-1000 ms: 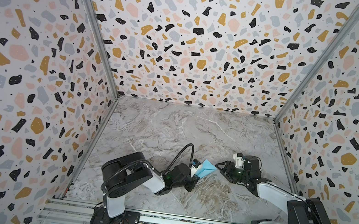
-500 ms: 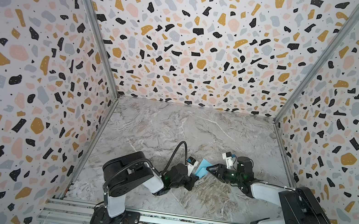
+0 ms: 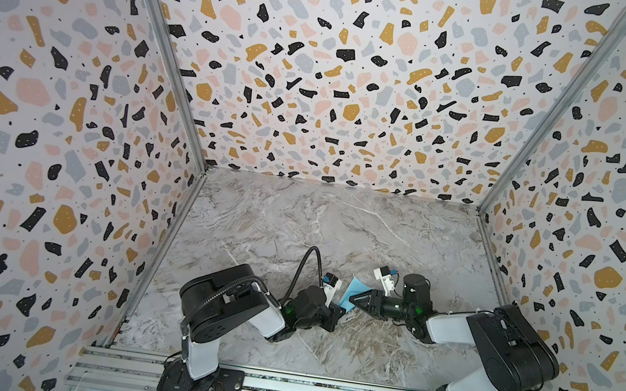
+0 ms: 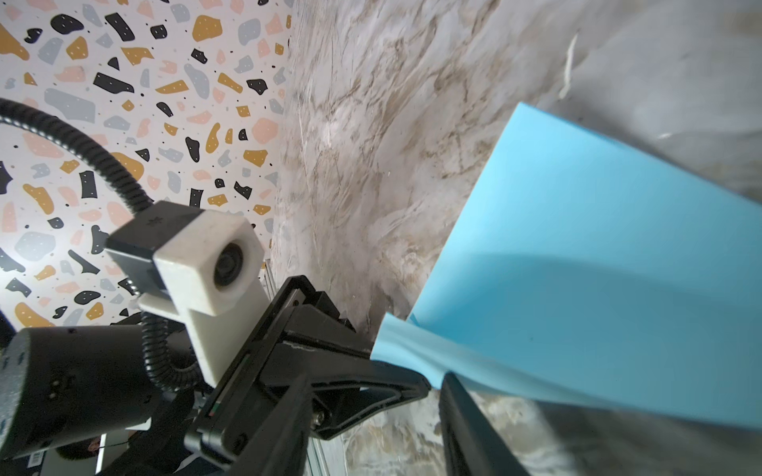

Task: Fold a paper plane with a square sheet of paper (pick it up from the middle)

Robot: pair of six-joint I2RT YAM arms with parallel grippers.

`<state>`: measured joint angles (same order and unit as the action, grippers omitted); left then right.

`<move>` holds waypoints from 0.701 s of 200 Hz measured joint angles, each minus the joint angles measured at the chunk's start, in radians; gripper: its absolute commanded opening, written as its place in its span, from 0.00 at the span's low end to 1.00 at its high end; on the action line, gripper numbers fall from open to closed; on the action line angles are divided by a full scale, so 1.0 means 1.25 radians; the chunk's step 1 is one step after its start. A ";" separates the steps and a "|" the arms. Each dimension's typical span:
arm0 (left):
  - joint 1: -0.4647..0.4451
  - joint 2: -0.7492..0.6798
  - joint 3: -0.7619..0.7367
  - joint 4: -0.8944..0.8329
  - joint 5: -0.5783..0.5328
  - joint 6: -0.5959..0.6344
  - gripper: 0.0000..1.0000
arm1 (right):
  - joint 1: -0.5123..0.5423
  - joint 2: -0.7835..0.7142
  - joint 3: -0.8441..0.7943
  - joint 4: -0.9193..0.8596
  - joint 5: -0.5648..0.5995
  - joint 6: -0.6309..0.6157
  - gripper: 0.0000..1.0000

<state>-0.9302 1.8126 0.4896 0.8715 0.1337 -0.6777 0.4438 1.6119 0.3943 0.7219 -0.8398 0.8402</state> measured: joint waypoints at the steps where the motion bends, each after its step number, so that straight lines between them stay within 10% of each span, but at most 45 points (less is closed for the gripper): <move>1: 0.000 0.000 0.000 0.000 0.000 -0.001 0.00 | 0.001 0.002 0.001 0.001 -0.001 0.000 0.50; 140: 0.013 0.007 0.002 0.007 0.007 -0.084 0.00 | 0.018 0.107 0.034 0.070 -0.033 0.010 0.44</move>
<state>-0.9142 1.8210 0.4927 0.8803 0.1421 -0.7822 0.4664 1.7458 0.4362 0.8097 -0.8806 0.8528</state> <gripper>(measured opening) 0.047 0.445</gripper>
